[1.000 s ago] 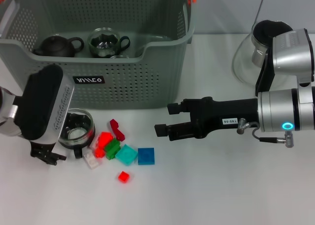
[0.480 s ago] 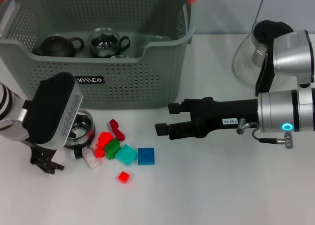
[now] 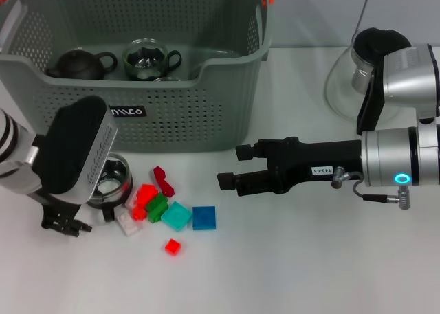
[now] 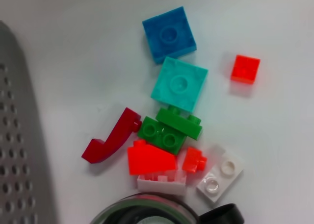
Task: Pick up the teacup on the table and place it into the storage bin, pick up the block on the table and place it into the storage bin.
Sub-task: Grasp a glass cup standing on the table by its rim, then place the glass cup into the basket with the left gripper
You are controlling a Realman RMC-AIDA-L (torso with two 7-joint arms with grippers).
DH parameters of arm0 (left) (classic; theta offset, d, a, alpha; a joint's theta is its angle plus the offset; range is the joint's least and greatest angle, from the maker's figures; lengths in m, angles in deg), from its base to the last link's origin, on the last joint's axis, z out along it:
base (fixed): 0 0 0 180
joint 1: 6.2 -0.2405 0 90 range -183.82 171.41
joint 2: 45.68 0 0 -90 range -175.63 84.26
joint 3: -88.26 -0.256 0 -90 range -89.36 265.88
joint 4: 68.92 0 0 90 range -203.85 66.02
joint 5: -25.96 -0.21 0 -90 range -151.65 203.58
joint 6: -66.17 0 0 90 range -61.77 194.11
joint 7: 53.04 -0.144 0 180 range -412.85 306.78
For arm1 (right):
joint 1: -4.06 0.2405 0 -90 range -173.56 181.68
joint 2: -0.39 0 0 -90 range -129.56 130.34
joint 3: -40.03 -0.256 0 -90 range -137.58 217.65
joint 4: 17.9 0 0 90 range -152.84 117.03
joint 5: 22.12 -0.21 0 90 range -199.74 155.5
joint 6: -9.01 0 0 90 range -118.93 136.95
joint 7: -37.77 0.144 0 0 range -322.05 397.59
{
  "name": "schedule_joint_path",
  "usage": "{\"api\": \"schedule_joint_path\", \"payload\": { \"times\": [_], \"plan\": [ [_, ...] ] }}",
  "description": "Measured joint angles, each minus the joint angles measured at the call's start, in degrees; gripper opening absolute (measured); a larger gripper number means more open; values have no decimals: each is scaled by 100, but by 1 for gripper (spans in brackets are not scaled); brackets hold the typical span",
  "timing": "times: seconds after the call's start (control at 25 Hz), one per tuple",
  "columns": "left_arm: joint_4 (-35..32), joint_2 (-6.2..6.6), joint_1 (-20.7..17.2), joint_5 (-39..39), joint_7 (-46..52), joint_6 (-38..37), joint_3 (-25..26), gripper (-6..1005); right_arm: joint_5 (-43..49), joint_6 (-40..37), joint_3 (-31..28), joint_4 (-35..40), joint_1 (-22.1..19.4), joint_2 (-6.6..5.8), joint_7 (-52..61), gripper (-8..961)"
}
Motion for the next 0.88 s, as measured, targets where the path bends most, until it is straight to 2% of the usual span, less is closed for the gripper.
{"api": "schedule_joint_path", "payload": {
  "times": [0.68,0.88],
  "plan": [
    [130,49,115,0,198,20,51,70,-2,-52,0,33,-10,-7,-2,915],
    [-124,37,97,6,347,-231,76,42,-1,-68,0,38,-20,-15,-20,916]
  ]
}}
